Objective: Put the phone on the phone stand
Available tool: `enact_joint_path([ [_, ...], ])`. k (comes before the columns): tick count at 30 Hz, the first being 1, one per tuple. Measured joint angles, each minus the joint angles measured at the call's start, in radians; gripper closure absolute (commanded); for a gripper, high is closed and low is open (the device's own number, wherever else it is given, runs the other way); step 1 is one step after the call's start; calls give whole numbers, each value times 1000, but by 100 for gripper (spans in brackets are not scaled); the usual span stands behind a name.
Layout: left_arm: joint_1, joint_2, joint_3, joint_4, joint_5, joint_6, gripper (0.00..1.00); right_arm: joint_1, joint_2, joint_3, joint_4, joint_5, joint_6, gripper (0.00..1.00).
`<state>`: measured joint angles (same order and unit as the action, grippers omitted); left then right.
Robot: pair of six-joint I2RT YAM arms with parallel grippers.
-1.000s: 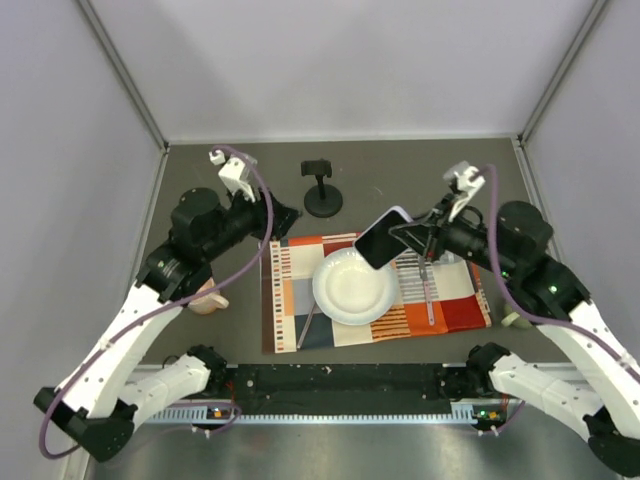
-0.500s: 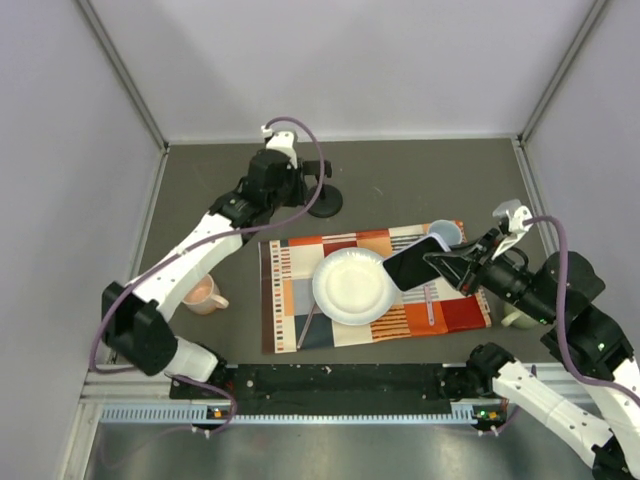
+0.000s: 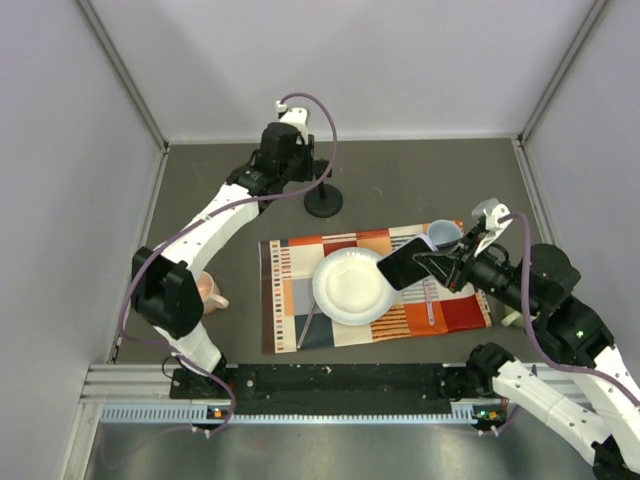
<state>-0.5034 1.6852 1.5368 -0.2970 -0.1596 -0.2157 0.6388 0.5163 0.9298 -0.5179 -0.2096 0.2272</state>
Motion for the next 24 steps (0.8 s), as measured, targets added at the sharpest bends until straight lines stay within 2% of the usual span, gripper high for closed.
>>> enact_joint_path([
  [7,27,-1,-29,5,21,11,59,0,38,0,21,-8,-35,100],
  [18,68,-1,-53,7,68,34,67,0,87,0,43,-31,-52,100],
  [24,80,0,-53,11,96,44,68,0,102,0,68,-36,-52,100],
])
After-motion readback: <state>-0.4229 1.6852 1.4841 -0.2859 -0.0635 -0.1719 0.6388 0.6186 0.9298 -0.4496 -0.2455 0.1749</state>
